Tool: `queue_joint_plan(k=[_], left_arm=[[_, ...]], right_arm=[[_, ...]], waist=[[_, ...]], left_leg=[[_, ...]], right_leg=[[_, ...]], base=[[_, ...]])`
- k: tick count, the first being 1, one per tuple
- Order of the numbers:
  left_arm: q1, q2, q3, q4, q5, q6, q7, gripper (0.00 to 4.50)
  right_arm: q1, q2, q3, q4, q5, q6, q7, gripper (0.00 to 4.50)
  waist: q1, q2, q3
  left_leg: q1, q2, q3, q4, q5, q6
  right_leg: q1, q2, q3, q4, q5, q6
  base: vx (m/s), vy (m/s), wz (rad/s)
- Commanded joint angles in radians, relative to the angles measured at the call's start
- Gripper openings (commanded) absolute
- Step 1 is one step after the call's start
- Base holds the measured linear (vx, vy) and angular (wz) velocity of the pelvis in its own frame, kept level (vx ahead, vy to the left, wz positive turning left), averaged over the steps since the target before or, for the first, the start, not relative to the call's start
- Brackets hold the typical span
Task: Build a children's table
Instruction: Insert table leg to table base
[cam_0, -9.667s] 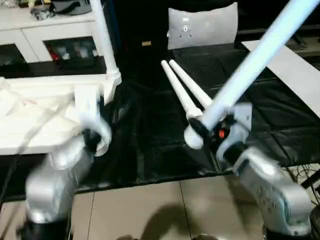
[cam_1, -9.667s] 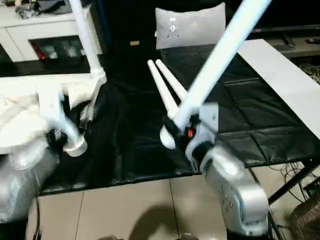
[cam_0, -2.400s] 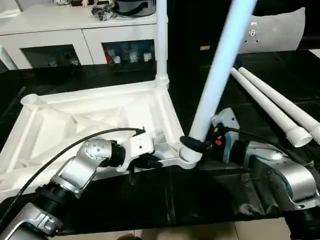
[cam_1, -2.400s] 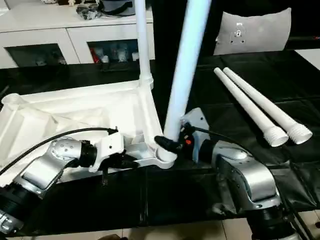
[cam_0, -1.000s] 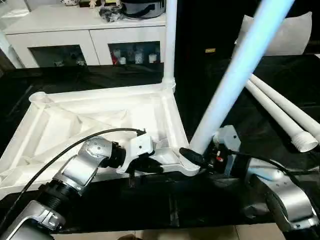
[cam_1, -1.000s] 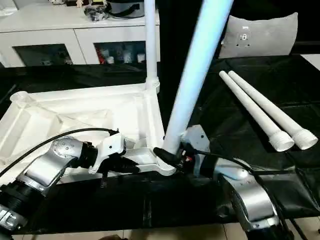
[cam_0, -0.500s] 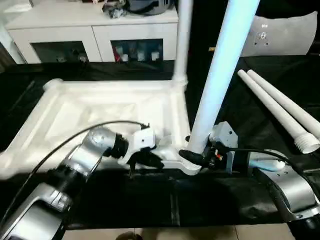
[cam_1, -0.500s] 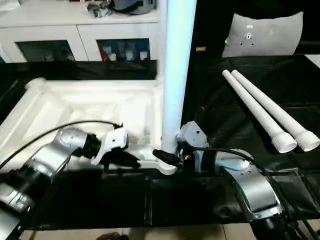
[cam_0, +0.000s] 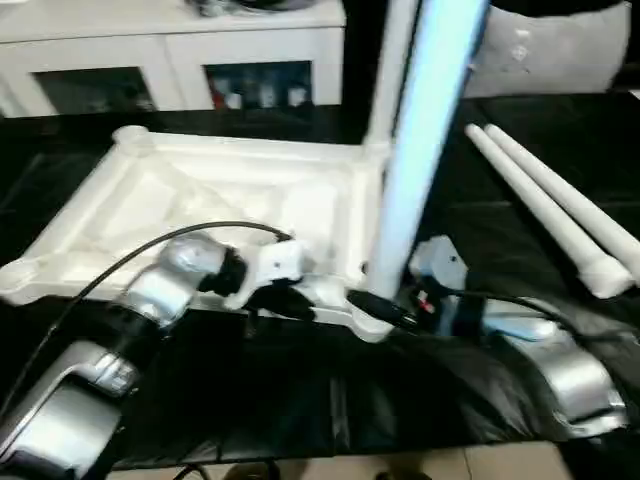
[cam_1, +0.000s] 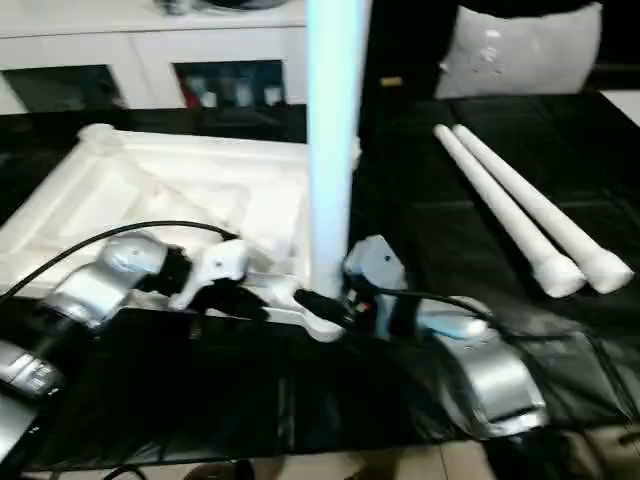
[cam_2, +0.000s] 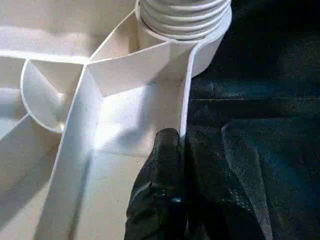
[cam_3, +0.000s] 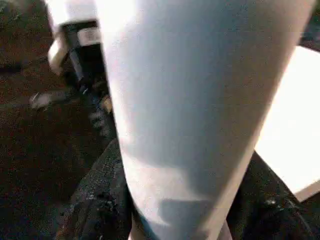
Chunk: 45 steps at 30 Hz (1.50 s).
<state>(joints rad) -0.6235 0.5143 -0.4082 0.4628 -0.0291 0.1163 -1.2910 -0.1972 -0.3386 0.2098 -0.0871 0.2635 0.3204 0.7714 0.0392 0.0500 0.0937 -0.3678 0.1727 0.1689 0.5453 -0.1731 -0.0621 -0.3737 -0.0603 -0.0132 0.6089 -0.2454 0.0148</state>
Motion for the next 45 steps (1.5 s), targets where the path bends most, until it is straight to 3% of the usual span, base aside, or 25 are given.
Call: queue_joint_plan(k=[1, 2, 3, 5, 6, 7, 9, 10, 12, 13, 16, 20, 23, 26, 27, 29, 31, 36, 45], left_arm=[[0.019, 0.006, 0.071, -0.076, -0.014, 0.089, 0.14, 0.0], [0.058, 0.012, 0.084, -0.142, -0.024, 0.132, 0.157, 0.0], [0.097, 0.014, 0.096, -0.207, -0.031, 0.176, 0.174, 0.0], [0.16, 0.014, 0.108, -0.313, -0.033, 0.24, 0.208, 0.0], [0.2, 0.008, 0.113, -0.384, -0.033, 0.284, 0.233, 0.0], [0.227, 0.003, 0.117, -0.433, -0.035, 0.317, 0.25, 0.0], [0.307, -0.035, 0.114, -0.586, -0.007, 0.419, 0.309, 0.0], [0.328, -0.06, 0.112, -0.636, 0.004, 0.459, 0.333, 0.0], [0.333, -0.071, 0.112, -0.651, 0.006, 0.472, 0.342, 0.0], [0.336, -0.085, 0.109, -0.674, 0.003, 0.495, 0.359, 0.0], [0.339, -0.119, 0.08, -0.752, -0.017, 0.564, 0.402, 0.0], [0.34, -0.113, 0.052, -0.767, 0.009, 0.607, 0.423, 0.0], [0.34, -0.107, 0.043, -0.746, 0.095, 0.576, 0.476, 0.0], [0.337, -0.098, 0.048, -0.732, 0.114, 0.547, 0.507, 0.0], [0.331, -0.102, 0.058, -0.72, 0.098, 0.57, 0.512, 0.0], [0.32, -0.11, 0.073, -0.702, 0.065, 0.608, 0.507, 0.0], [0.313, -0.114, 0.081, -0.691, 0.042, 0.618, 0.495, 0.0], [0.312, -0.121, 0.085, -0.664, 0.041, 0.617, 0.478, 0.0], [0.299, -0.112, 0.091, -0.631, 0.033, 0.599, 0.509, 0.0]], right_arm=[[0.051, 0.019, 0.074, 0.124, -0.035, 0.055, -0.032, 1.91], [0.047, 0.032, 0.061, 0.13, -0.04, 0.051, -0.052, 1.91], [0.042, 0.043, 0.05, 0.134, -0.041, 0.05, -0.068, 1.91], [0.033, 0.061, 0.036, 0.14, -0.045, 0.047, -0.094, 1.91], [0.025, 0.072, 0.029, 0.146, -0.048, 0.044, -0.11, 1.91], [0.019, 0.08, 0.025, 0.151, -0.049, 0.043, -0.12, 1.91], [0.0, 0.106, 0.022, 0.171, -0.058, 0.034, -0.143, 1.91], [-0.008, 0.119, 0.02, 0.182, -0.058, 0.036, -0.152, 1.91], [-0.011, 0.124, 0.019, 0.187, -0.056, 0.039, -0.155, 1.91], [-0.017, 0.129, 0.019, 0.197, -0.056, 0.037, -0.16, 1.91], [-0.042, 0.159, 0.009, 0.24, -0.062, 0.039, -0.189, 1.91], [-0.058, 0.19, 0.001, 0.251, -0.051, 0.049, -0.2, 1.91], [-0.066, 0.215, -0.01, 0.254, -0.02, 0.069, -0.184, 1.91], [-0.065, 0.213, -0.002, 0.259, -0.025, 0.063, -0.175, 1.91], [-0.064, 0.217, -0.007, 0.264, -0.022, 0.064, -0.176, 1.91], [-0.064, 0.217, -0.011, 0.268, -0.022, 0.064, -0.177, 2.47], [-0.062, 0.216, -0.011, 0.27, -0.024, 0.061, -0.176, 2.64], [-0.061, 0.214, -0.016, 0.27, -0.027, 0.059, -0.164, 3.09], [-0.032, 0.176, 0.001, 0.217, -0.029, 0.056, -0.121, 3.95]], waist=[[0.003, 0.004, -0.012], [-0.001, 0.001, -0.017], [-0.007, 0.002, -0.013], [-0.012, 0.006, -0.009], [-0.016, 0.001, -0.013], [-0.021, 0.0, -0.009], [-0.028, -0.002, -0.014], [-0.031, -0.006, -0.018], [-0.031, -0.002, -0.017], [-0.03, -0.007, -0.02], [-0.029, -0.007, -0.024], [-0.029, 0.0, -0.022], [-0.033, 0.001, -0.021], [-0.032, 0.005, -0.022], [-0.031, 0.004, -0.025], [-0.03, 0.004, -0.028], [-0.028, 0.007, -0.031], [-0.019, 0.004, -0.043], [-0.003, 0.005, -0.047]], left_leg=[[-0.002, 0.056, -0.036, -0.091, -0.387, -0.03], [-0.002, 0.057, -0.036, -0.089, -0.376, -0.029], [-0.008, 0.055, -0.033, -0.089, -0.354, -0.021], [-0.007, 0.053, -0.03, -0.09, -0.356, -0.017], [-0.007, 0.057, -0.03, -0.087, -0.347, -0.02], [-0.011, 0.054, -0.028, -0.089, -0.34, -0.015], [-0.005, 0.051, -0.021, -0.081, -0.292, 0.007], [-0.005, 0.054, -0.02, -0.08, -0.267, 0.011], [-0.006, 0.05, -0.016, -0.074, -0.19, 0.036], [-0.005, 0.048, -0.014, -0.071, -0.172, 0.039], [-0.003, 0.048, -0.013, -0.066, -0.139, 0.049], [0.0, 0.048, -0.014, -0.069, -0.178, 0.04], [0.0, 0.048, -0.015, -0.071, -0.206, 0.032], [0.003, 0.05, -0.016, -0.07, -0.227, 0.026], [0.004, 0.049, -0.015, -0.069, -0.22, 0.021], [0.004, 0.046, -0.014, -0.067, -0.201, 0.018], [0.005, 0.045, -0.014, -0.062, -0.176, 0.022], [0.001, 0.04, -0.012, -0.048, -0.056, 0.063], [0.003, 0.041, -0.012, -0.045, -0.072, 0.071]], right_leg=[[0.008, -0.084, 0.042, -0.103, -0.417, -0.166], [0.009, -0.082, 0.043, -0.099, -0.386, -0.166], [0.007, -0.076, 0.041, -0.099, -0.336, -0.173], [0.003, -0.071, 0.039, -0.098, -0.31, -0.182], [0.008, -0.077, 0.041, -0.092, -0.28, -0.197], [0.008, -0.073, 0.04, -0.094, -0.276, -0.198], [0.008, -0.068, 0.04, -0.098, -0.231, -0.204], [0.013, -0.069, 0.04, -0.095, -0.193, -0.213], [0.017, -0.064, 0.036, -0.094, -0.084, -0.233], [0.02, -0.061, 0.035, -0.092, -0.055, -0.236], [0.025, -0.06, 0.034, -0.082, 0.036, -0.258], [0.026, -0.061, 0.032, -0.085, -0.009, -0.261], [0.026, -0.061, 0.033, -0.089, -0.057, -0.253], [0.024, -0.062, 0.035, -0.093, -0.092, -0.247], [0.025, -0.061, 0.035, -0.09, -0.08, -0.247], [0.026, -0.059, 0.034, -0.086, -0.046, -0.253], [0.027, -0.059, 0.033, -0.083, -0.005, -0.262], [0.04, -0.056, 0.03, -0.064, 0.214, -0.281], [0.043, -0.056, 0.028, -0.062, 0.196, -0.28]], base=[[0.0, 0.0, 0.0], [0.0, 0.0, 0.0], [0.0, 0.0, 0.0], [0.0, 0.0, 0.0], [0.0, 0.0, 0.0], [0.0, 0.0, 0.0], [0.0, 0.0, 0.0], [0.052, -0.012, -0.03], [0.0, 0.0, 0.0], [0.0, 0.0, 0.0], [0.0, 0.0, 0.0], [0.0, 0.0, 0.0], [0.0, 0.0, 0.0], [0.0, 0.0, 0.0], [0.0, 0.0, 0.0], [0.0, 0.0, 0.0], [0.0, 0.0, 0.0], [0.0, 0.0, 0.0], [0.0, 0.0, 0.0]])
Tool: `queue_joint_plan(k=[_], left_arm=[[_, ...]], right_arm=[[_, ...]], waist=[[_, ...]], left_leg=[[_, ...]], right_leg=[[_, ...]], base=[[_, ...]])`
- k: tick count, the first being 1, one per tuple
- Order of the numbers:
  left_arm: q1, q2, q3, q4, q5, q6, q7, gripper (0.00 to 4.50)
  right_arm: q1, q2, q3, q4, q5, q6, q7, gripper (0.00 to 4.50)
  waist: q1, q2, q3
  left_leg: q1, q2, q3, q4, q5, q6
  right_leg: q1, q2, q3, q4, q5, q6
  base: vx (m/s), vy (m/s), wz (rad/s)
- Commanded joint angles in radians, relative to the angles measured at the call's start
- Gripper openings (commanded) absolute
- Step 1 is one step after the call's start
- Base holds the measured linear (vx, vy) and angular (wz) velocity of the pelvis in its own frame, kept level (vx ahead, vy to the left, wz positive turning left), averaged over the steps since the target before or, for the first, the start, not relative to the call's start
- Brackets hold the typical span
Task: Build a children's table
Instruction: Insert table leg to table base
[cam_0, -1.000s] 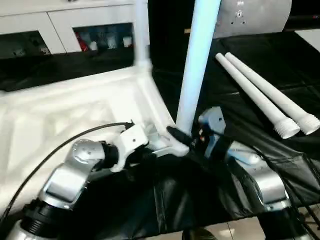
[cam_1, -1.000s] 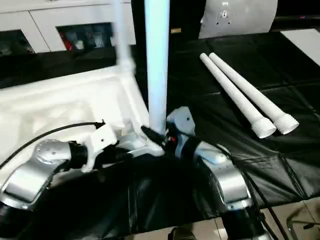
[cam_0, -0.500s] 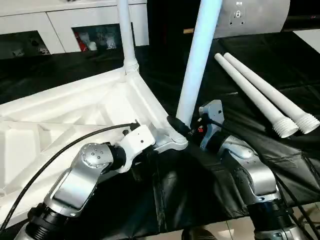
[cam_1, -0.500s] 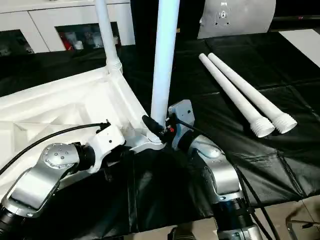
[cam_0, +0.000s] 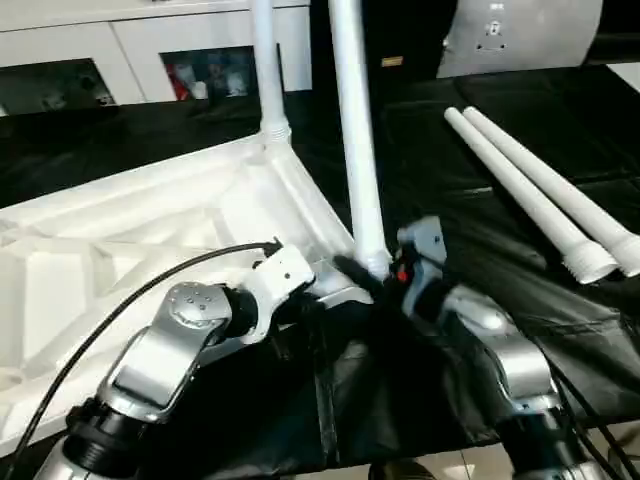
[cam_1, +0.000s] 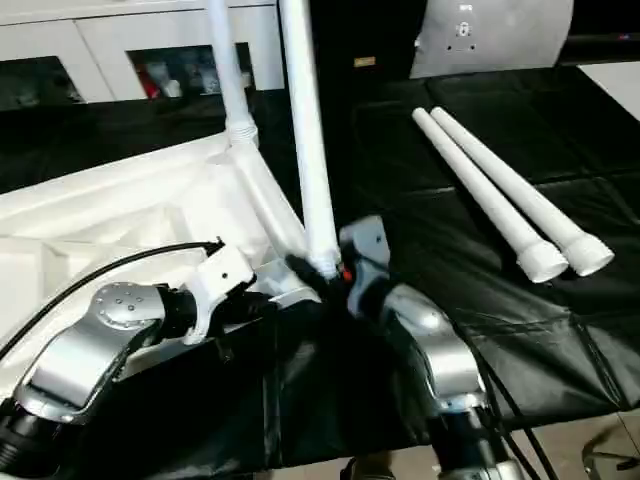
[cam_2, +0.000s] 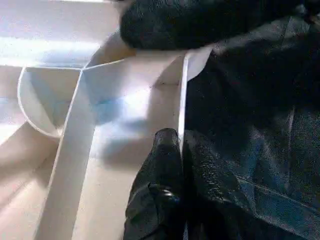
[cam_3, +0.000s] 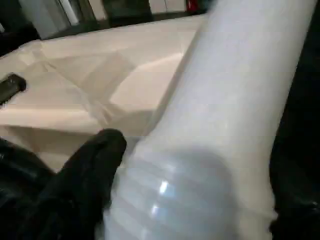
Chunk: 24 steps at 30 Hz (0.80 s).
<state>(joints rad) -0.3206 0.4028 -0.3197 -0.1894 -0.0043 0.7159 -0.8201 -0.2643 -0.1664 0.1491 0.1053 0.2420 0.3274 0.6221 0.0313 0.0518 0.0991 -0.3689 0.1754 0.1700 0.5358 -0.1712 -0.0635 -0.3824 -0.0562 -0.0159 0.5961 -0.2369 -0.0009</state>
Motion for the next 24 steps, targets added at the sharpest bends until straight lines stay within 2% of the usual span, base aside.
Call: queue_joint_plan(k=[1, 7, 10, 17, 24], left_arm=[[-0.005, 0.005, 0.002, 0.03, 0.012, -0.011, 0.034, 0.0], [-0.009, 0.009, 0.007, 0.053, 0.022, -0.04, 0.045, 0.0], [-0.004, 0.018, 0.003, 0.053, 0.02, -0.049, 0.045, 0.0], [0.011, 0.034, -0.004, 0.056, 0.017, -0.086, 0.03, 0.0], [0.027, 0.073, -0.03, 0.064, 0.031, -0.153, -0.004, 0.0]], right_arm=[[0.038, -0.007, 0.064, 0.017, -0.015, 0.036, 0.033, 3.95], [0.038, -0.015, 0.043, 0.022, -0.02, 0.021, 0.025, 4.47], [0.043, -0.016, 0.035, 0.019, -0.022, 0.02, 0.013, 4.47], [0.079, -0.027, 0.039, -0.027, -0.021, 0.027, 0.004, 4.47], [0.12, -0.042, 0.027, -0.086, -0.012, 0.053, -0.009, 4.47]], waist=[[0.006, 0.004, -0.052], [0.005, 0.002, -0.054], [0.005, 0.002, -0.056], [0.007, 0.003, -0.064], [0.008, 0.004, -0.069]], left_leg=[[0.004, 0.039, -0.013, -0.035, -0.078, 0.073], [0.005, 0.042, -0.013, -0.036, -0.119, 0.059], [0.004, 0.041, -0.013, -0.033, -0.105, 0.063], [0.002, 0.04, -0.014, -0.026, -0.07, 0.076], [0.004, 0.041, -0.014, -0.023, -0.093, 0.066]], right_leg=[[0.051, -0.061, 0.031, -0.05, 0.176, -0.263], [0.048, -0.063, 0.033, -0.054, 0.076, -0.263], [0.048, -0.064, 0.033, -0.053, 0.08, -0.264], [0.051, -0.061, 0.032, -0.042, 0.157, -0.27], [0.051, -0.062, 0.032, -0.042, 0.124, -0.265]], base=[[0.0, 0.0, 0.0], [0.0, 0.0, 0.0], [0.0, 0.0, 0.0], [0.0, 0.0, 0.0], [0.0, 0.0, 0.0]])
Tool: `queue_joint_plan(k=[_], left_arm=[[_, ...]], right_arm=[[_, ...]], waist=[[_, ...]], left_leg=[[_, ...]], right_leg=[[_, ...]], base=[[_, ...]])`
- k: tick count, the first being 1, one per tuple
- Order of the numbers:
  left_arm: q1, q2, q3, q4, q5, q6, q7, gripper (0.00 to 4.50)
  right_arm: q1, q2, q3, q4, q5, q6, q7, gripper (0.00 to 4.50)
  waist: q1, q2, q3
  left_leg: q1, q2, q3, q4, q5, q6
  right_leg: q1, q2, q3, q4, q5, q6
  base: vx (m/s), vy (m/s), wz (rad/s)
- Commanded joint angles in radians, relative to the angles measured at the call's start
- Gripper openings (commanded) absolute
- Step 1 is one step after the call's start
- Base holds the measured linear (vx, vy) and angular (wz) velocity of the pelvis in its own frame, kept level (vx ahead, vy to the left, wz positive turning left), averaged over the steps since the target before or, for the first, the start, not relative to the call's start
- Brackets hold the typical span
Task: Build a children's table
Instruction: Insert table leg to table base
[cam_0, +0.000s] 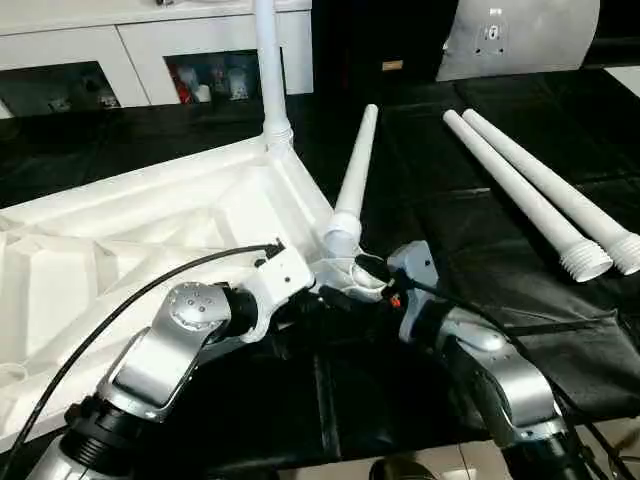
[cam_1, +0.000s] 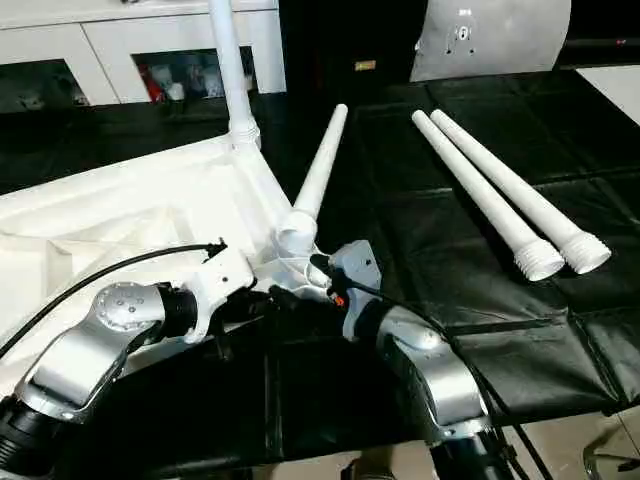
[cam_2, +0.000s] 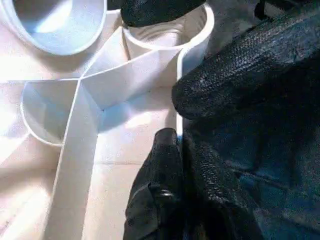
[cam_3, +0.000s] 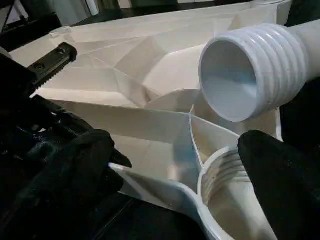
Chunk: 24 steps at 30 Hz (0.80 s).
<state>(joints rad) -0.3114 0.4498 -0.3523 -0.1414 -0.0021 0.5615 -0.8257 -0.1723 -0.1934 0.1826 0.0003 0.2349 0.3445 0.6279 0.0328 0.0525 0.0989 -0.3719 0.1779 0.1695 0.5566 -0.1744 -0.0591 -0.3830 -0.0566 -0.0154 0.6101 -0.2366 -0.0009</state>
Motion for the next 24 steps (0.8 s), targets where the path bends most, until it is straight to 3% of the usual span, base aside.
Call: queue_joint_plan(k=[1, 3, 6, 10, 14, 17, 19, 21, 24], left_arm=[[0.024, 0.036, 0.001, 0.017, 0.029, -0.016, -0.005, 0.0], [0.028, 0.042, 0.001, 0.018, 0.028, -0.035, -0.01, 0.0], [0.029, 0.048, 0.005, 0.022, 0.029, -0.059, -0.011, 0.0], [0.031, 0.063, 0.024, 0.041, 0.023, -0.107, -0.011, 0.0], [0.033, 0.06, 0.039, 0.049, 0.007, -0.128, -0.008, 0.0], [0.027, 0.032, 0.058, 0.064, -0.009, -0.144, 0.019, 0.0], [0.024, 0.019, 0.066, 0.07, -0.015, -0.144, 0.03, 0.0], [0.019, -0.001, 0.082, 0.074, -0.037, -0.136, 0.039, 0.44], [0.018, -0.017, 0.098, 0.059, -0.076, -0.119, 0.034, 0.62]], right_arm=[[0.045, -0.022, -0.012, -0.009, -0.001, 0.05, -0.02, 4.47], [0.062, -0.031, -0.016, -0.038, 0.002, 0.063, -0.022, 4.47], [0.078, -0.041, -0.022, -0.074, 0.009, 0.081, -0.024, 4.47], [0.107, -0.065, -0.072, -0.172, 0.04, 0.123, -0.04, 4.47], [0.105, -0.073, -0.114, -0.218, 0.072, 0.144, -0.05, 4.47], [0.075, -0.077, -0.171, -0.261, 0.123, 0.192, -0.071, 4.47], [0.064, -0.079, -0.185, -0.271, 0.135, 0.208, -0.075, 4.47], [0.037, -0.089, -0.206, -0.295, 0.159, 0.255, -0.089, 4.5], [-0.029, -0.073, -0.219, -0.281, 0.166, 0.312, -0.127, 4.5]], waist=[[0.007, 0.003, -0.07], [0.009, 0.002, -0.077], [0.013, 0.004, -0.08], [0.017, 0.005, -0.091], [0.016, 0.002, -0.092], [0.014, -0.003, -0.091], [0.014, 0.001, -0.093], [0.016, 0.0, -0.095], [0.018, 0.004, -0.1]], left_leg=[[0.007, 0.038, -0.013, -0.044, -0.091, 0.06], [0.008, 0.038, -0.013, -0.041, -0.084, 0.058], [0.008, 0.038, -0.014, -0.039, -0.076, 0.058], [0.008, 0.036, -0.013, -0.032, -0.067, 0.057], [0.005, 0.032, -0.012, -0.031, -0.101, 0.039], [0.006, 0.033, -0.011, -0.03, -0.118, 0.031], [0.006, 0.033, -0.012, -0.028, -0.112, 0.027], [0.007, 0.033, -0.013, -0.027, -0.102, 0.026], [0.007, 0.033, -0.013, -0.022, -0.091, 0.026]], right_leg=[[0.052, -0.062, 0.032, -0.055, 0.124, -0.265], [0.055, -0.061, 0.032, -0.054, 0.128, -0.262], [0.055, -0.061, 0.032, -0.052, 0.136, -0.259], [0.058, -0.06, 0.032, -0.048, 0.15, -0.25], [0.056, -0.062, 0.033, -0.052, 0.074, -0.241], [0.054, -0.061, 0.035, -0.055, 0.005, -0.233], [0.052, -0.061, 0.035, -0.053, -0.002, -0.232], [0.051, -0.059, 0.034, -0.05, 0.008, -0.233], [0.048, -0.058, 0.033, -0.045, 0.042, -0.244]], base=[[0.0, 0.0, 0.0], [0.0, 0.0, 0.0], [0.0, 0.0, 0.0], [0.0, 0.0, 0.0], [0.0, 0.0, 0.0], [0.0, 0.0, 0.0], [0.0, 0.0, 0.0], [0.0, 0.0, 0.0], [0.0, 0.0, 0.0]])
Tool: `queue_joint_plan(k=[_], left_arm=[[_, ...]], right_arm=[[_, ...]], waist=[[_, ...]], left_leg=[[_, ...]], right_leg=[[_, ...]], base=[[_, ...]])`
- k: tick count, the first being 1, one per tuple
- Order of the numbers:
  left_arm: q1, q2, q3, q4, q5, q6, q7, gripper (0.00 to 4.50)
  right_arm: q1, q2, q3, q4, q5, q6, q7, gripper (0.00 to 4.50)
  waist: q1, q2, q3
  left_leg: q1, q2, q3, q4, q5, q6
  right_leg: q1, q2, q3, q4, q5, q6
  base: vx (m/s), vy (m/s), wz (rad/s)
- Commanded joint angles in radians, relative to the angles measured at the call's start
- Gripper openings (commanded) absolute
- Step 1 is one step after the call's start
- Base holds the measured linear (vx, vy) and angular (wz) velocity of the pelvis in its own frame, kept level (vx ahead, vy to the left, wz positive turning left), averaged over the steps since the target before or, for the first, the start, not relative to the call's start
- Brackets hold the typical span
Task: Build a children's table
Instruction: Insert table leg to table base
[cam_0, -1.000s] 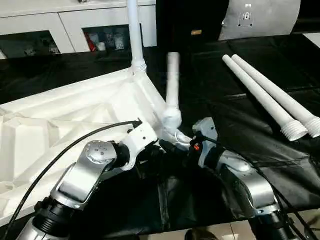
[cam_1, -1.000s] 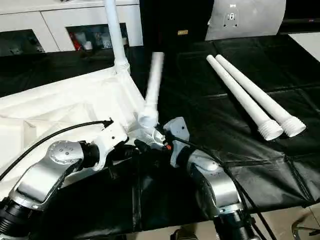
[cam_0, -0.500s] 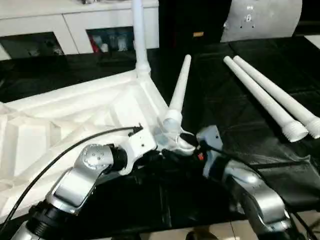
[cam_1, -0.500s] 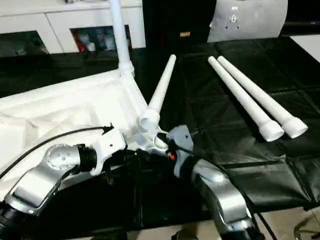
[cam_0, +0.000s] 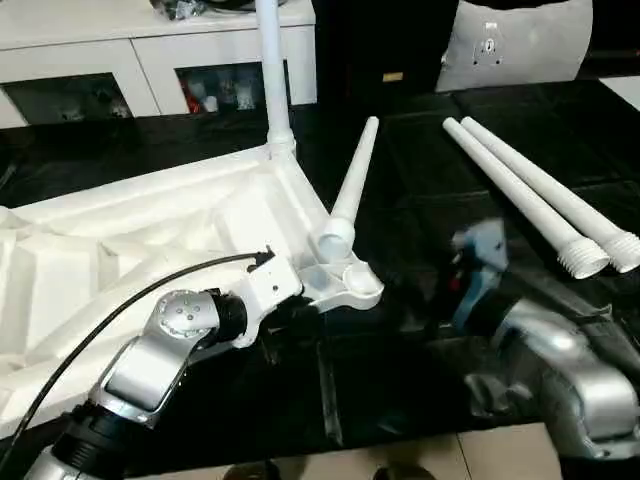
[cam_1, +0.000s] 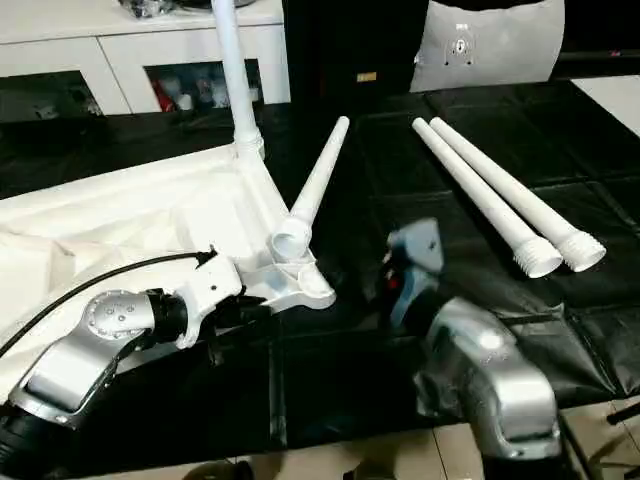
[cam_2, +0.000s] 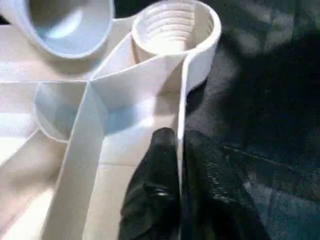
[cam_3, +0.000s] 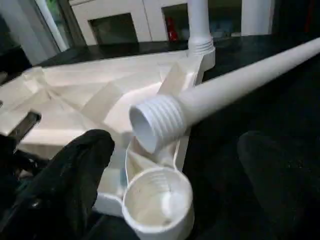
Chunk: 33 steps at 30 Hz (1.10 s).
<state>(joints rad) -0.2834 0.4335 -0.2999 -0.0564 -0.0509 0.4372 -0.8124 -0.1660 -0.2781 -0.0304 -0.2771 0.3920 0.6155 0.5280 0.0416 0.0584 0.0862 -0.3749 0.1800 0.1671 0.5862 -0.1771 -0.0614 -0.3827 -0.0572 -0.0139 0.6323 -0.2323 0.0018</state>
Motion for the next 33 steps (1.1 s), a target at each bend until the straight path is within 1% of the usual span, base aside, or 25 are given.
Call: queue_joint_plan(k=[1, 3, 4, 5, 6, 7, 8, 9, 10, 13, 15, 16, 17, 19, 20, 21, 22, 23, 24, 27, 28, 30, 31, 32, 33], left_arm=[[-0.01, -0.005, 0.051, -0.031, -0.035, 0.01, 0.02, 0.71], [-0.009, -0.01, 0.058, -0.039, -0.047, 0.018, 0.02, 0.91], [-0.01, -0.011, 0.062, -0.044, -0.055, 0.025, 0.016, 1.04], [-0.011, -0.013, 0.065, -0.047, -0.059, 0.029, 0.011, 1.11], [-0.012, -0.013, 0.067, -0.049, -0.061, 0.032, 0.008, 1.11], [-0.013, -0.012, 0.069, -0.05, -0.061, 0.033, 0.006, 1.11], [-0.014, -0.014, 0.074, -0.051, -0.064, 0.037, 0.007, 1.22], [-0.014, -0.015, 0.077, -0.053, -0.067, 0.04, 0.008, 1.36], [-0.015, -0.014, 0.08, -0.055, -0.066, 0.044, 0.011, 1.44], [-0.016, -0.009, 0.085, -0.059, -0.059, 0.054, 0.036, 1.55], [-0.014, -0.008, 0.088, -0.064, -0.058, 0.061, 0.047, 1.8], [-0.014, -0.008, 0.088, -0.064, -0.058, 0.061, 0.047, 1.8], [-0.01, -0.008, 0.092, -0.069, -0.053, 0.066, 0.059, 1.96], [-0.007, -0.007, 0.09, -0.072, -0.05, 0.068, 0.064, 2.12], [-0.006, -0.007, 0.088, -0.074, -0.049, 0.07, 0.066, 2.19], [-0.005, -0.008, 0.086, -0.075, -0.048, 0.071, 0.068, 2.28], [-0.004, -0.008, 0.085, -0.075, -0.047, 0.072, 0.069, 2.28], [-0.005, -0.008, 0.084, -0.076, -0.046, 0.074, 0.071, 2.49], [-0.007, -0.007, 0.082, -0.078, -0.048, 0.077, 0.074, 2.49], [-0.008, -0.003, 0.083, -0.081, -0.05, 0.082, 0.076, 2.71], [-0.008, -0.001, 0.083, -0.083, -0.051, 0.083, 0.077, 2.8], [-0.012, 0.002, 0.084, -0.085, -0.053, 0.087, 0.077, 2.91], [-0.015, 0.002, 0.086, -0.086, -0.053, 0.088, 0.077, 3.04], [-0.017, 0.004, 0.088, -0.089, -0.054, 0.09, 0.076, 3.07], [-0.02, 0.004, 0.09, -0.091, -0.056, 0.092, 0.075, 3.07]], right_arm=[[-0.06, 0.02, -0.008, 0.01, 0.003, 0.06, -0.044, 4.5], [-0.106, 0.034, -0.008, 0.04, -0.009, 0.09, -0.075, 4.5], [-0.148, 0.047, -0.005, 0.076, -0.023, 0.103, -0.097, 4.5], [-0.183, 0.057, -0.002, 0.108, -0.032, 0.116, -0.117, 4.5], [-0.235, 0.071, 0.004, 0.163, -0.049, 0.116, -0.137, 4.5], [-0.279, 0.082, 0.009, 0.21, -0.063, 0.115, -0.154, 4.5], [-0.333, 0.09, 0.021, 0.271, -0.082, 0.111, -0.168, 4.5], [-0.369, 0.095, 0.029, 0.31, -0.095, 0.108, -0.177, 4.5], [-0.419, 0.103, 0.043, 0.367, -0.109, 0.102, -0.178, 4.5], [-0.531, 0.104, 0.115, 0.506, -0.159, 0.082, -0.145, 4.5], [-0.575, 0.106, 0.156, 0.577, -0.188, 0.067, -0.124, 4.5], [-0.575, 0.106, 0.156, 0.577, -0.188, 0.067, -0.124, 4.5], [-0.617, 0.131, 0.167, 0.657, -0.197, 0.043, -0.109, 4.5], [-0.652, 0.152, 0.188, 0.734, -0.214, 0.018, -0.086, 4.5], [-0.662, 0.157, 0.207, 0.77, -0.232, 0.005, -0.08, 4.5], [-0.666, 0.153, 0.233, 0.795, -0.257, -0.004, -0.077, 4.5], [-0.665, 0.143, 0.26, 0.81, -0.283, -0.008, -0.078, 4.5], [-0.665, 0.131, 0.282, 0.823, -0.305, -0.012, -0.079, 4.5], [-0.66, 0.105, 0.3, 0.832, -0.33, -0.008, -0.088, 4.5], [-0.646, 0.074, 0.301, 0.809, -0.338, 0.012, -0.09, 4.5], [-0.633, 0.057, 0.299, 0.782, -0.336, 0.03, -0.085, 4.5], [-0.596, 0.015, 0.294, 0.706, -0.336, 0.072, -0.067, 4.5], [-0.574, -0.003, 0.288, 0.661, -0.334, 0.095, -0.056, 4.5], [-0.551, -0.022, 0.282, 0.61, -0.329, 0.12, -0.047, 4.5], [-0.526, -0.038, 0.273, 0.555, -0.322, 0.144, -0.039, 4.5]], waist=[[0.009, -0.003, -0.085], [0.008, -0.004, -0.085], [0.01, 0.005, -0.085], [0.007, 0.004, -0.083], [0.009, 0.009, -0.083], [0.008, 0.008, -0.083], [0.007, 0.013, -0.084], [0.006, 0.01, -0.083], [0.008, 0.01, -0.085], [0.009, 0.013, -0.09], [0.013, 0.011, -0.093], [0.012, 0.012, -0.095], [0.016, 0.01, -0.098], [0.018, 0.015, -0.103], [0.02, 0.015, -0.105], [0.02, 0.014, -0.103], [0.021, 0.014, -0.103], [0.024, 0.015, -0.1], [0.026, 0.014, -0.098], [0.032, 0.015, -0.094], [0.034, 0.015, -0.094], [0.041, 0.011, -0.091], [0.043, 0.01, -0.09], [0.048, 0.011, -0.091], [0.047, 0.008, -0.09]], left_leg=[[0.01, 0.03, -0.01, -0.052, -0.093, 0.027], [0.011, 0.028, -0.01, -0.053, -0.105, 0.017], [0.013, 0.029, -0.01, -0.052, -0.11, 0.012], [0.013, 0.028, -0.01, -0.053, -0.126, 0.003], [0.015, 0.028, -0.01, -0.052, -0.144, -0.008], [0.016, 0.028, -0.009, -0.053, -0.152, -0.013], [0.015, 0.026, -0.012, -0.054, -0.166, -0.027], [0.016, 0.027, -0.009, -0.053, -0.179, -0.036], [0.017, 0.026, -0.01, -0.053, -0.18, -0.039], [0.012, 0.025, -0.01, -0.049, -0.153, -0.042], [0.009, 0.025, -0.009, -0.046, -0.123, -0.033], [0.009, 0.024, -0.009, -0.044, -0.115, -0.031], [0.01, 0.025, -0.008, -0.042, -0.104, -0.023], [0.007, 0.025, -0.009, -0.038, -0.077, -0.016], [0.003, 0.026, -0.011, -0.035, -0.058, -0.01], [0.002, 0.026, -0.01, -0.035, -0.058, -0.008], [0.003, 0.027, -0.01, -0.035, -0.065, -0.008], [0.005, 0.027, -0.008, -0.035, -0.085, -0.012], [0.004, 0.028, -0.008, -0.037, -0.102, -0.016], [0.009, 0.03, -0.008, -0.04, -0.154, -0.036], [0.009, 0.029, -0.008, -0.04, -0.161, -0.039], [0.012, 0.029, -0.007, -0.043, -0.188, -0.045], [0.012, 0.029, -0.008, -0.043, -0.187, -0.046], [0.013, 0.031, -0.008, -0.043, -0.184, -0.048], [0.008, 0.028, -0.01, -0.045, -0.174, -0.048]], right_leg=[[0.047, -0.057, 0.031, -0.068, 0.031, -0.251], [0.045, -0.057, 0.03, -0.069, -0.008, -0.25], [0.043, -0.058, 0.03, -0.069, -0.02, -0.248], [0.042, -0.058, 0.029, -0.072, -0.049, -0.245], [0.039, -0.059, 0.031, -0.074, -0.077, -0.238], [0.038, -0.059, 0.031, -0.075, -0.088, -0.237], [0.038, -0.059, 0.029, -0.073, -0.111, -0.236], [0.034, -0.057, 0.03, -0.075, -0.119, -0.232], [0.035, -0.058, 0.03, -0.074, -0.118, -0.232], [0.039, -0.058, 0.03, -0.066, -0.061, -0.232], [0.043, -0.058, 0.03, -0.061, 0.007, -0.239], [0.043, -0.056, 0.029, -0.057, 0.025, -0.243], [0.043, -0.056, 0.029, -0.056, 0.056, -0.247], [0.042, -0.056, 0.027, -0.049, 0.104, -0.26], [0.043, -0.056, 0.025, -0.044, 0.141, -0.264], [0.041, -0.054, 0.023, -0.042, 0.15, -0.266], [0.04, -0.054, 0.022, -0.043, 0.143, -0.267], [0.038, -0.055, 0.023, -0.046, 0.114, -0.265], [0.039, -0.055, 0.024, -0.048, 0.089, -0.258], [0.035, -0.056, 0.026, -0.054, 0.008, -0.239], [0.035, -0.056, 0.027, -0.054, -0.003, -0.236], [0.032, -0.056, 0.028, -0.06, -0.053, -0.219], [0.034, -0.055, 0.029, -0.061, -0.057, -0.212], [0.032, -0.057, 0.031, -0.061, -0.057, -0.204], [0.04, -0.053, 0.03, -0.061, -0.053, -0.193]], base=[[0.0, 0.0, 0.0], [0.0, 0.0, 0.0], [0.0, 0.0, 0.0], [0.0, 0.0, 0.0], [0.0, 0.0, 0.0], [0.0, 0.0, 0.0], [0.0, 0.0, 0.0], [0.0, 0.0, 0.0], [0.0, 0.0, 0.0], [0.0, 0.0, 0.0], [0.0, 0.0, 0.0], [0.0, 0.0, 0.0], [0.0, 0.0, 0.0], [0.0, 0.0, 0.0], [0.0, 0.0, 0.0], [0.0, 0.0, 0.0], [0.0, 0.0, 0.0], [0.0, 0.0, 0.0], [0.0, 0.0, 0.0], [0.0, 0.0, 0.0], [0.0, 0.0, 0.0], [0.0, 0.0, 0.0], [0.0, 0.0, 0.0], [0.0, 0.0, 0.0], [0.0, 0.0, 0.0]])
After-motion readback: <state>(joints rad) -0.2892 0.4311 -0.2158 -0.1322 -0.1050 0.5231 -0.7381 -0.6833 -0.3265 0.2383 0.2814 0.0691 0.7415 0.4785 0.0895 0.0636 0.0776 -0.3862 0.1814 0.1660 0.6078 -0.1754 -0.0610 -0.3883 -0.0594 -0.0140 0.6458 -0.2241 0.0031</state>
